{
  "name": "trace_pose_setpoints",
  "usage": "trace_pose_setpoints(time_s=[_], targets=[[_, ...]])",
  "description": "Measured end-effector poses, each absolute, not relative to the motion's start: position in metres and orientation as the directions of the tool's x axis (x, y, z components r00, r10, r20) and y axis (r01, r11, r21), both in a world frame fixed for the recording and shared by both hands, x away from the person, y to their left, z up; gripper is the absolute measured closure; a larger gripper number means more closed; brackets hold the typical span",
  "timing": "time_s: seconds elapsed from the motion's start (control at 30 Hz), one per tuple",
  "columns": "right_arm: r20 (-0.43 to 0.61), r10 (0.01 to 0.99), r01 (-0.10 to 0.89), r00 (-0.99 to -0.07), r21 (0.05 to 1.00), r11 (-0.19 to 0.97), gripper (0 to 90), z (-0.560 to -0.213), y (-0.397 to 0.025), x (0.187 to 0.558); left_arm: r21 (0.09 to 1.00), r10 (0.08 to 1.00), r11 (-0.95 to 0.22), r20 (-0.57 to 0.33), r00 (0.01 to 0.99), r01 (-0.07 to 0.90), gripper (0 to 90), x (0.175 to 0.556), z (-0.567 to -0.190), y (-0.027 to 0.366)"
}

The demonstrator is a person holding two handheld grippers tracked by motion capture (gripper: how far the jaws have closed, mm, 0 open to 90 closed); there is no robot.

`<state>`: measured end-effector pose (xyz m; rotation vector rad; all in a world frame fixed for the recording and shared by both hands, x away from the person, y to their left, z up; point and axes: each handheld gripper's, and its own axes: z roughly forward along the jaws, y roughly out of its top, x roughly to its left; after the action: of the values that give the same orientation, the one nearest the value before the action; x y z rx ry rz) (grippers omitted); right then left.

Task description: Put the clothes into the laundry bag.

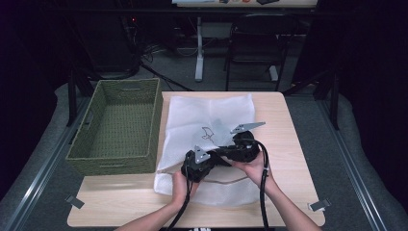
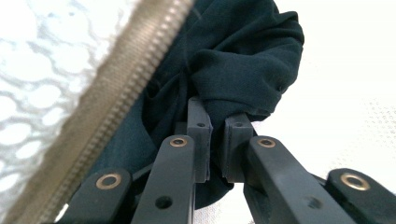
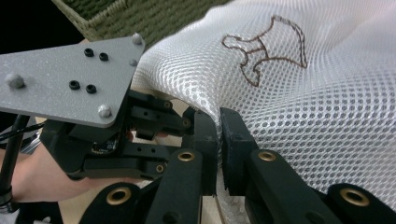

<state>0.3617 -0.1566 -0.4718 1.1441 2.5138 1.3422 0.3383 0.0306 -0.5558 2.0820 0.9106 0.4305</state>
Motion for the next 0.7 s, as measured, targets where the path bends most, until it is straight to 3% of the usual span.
trace_pose_setpoints(time_s=[0.13, 0.5, 0.7], targets=[[0.297, 0.645, 0.615, -0.704, 0.708, 0.346, 86.4, -0.479, -0.158, 0.363, 0.768, 0.702, -0.442, -0.026, 0.712, 0.464, 76.2, 0.336, -0.558, 0.033], [0.316, 0.645, 0.645, -0.696, 0.670, 0.369, 86.2, -0.485, -0.159, 0.360, 0.696, 0.600, -0.544, -0.068, 0.797, 0.468, 38.6, 0.321, -0.555, 0.037], [0.312, 0.648, 0.647, -0.694, 0.664, 0.374, 85.7, -0.484, -0.160, 0.360, 0.662, 0.549, -0.583, -0.106, 0.829, 0.471, 26.8, 0.305, -0.540, 0.053]])
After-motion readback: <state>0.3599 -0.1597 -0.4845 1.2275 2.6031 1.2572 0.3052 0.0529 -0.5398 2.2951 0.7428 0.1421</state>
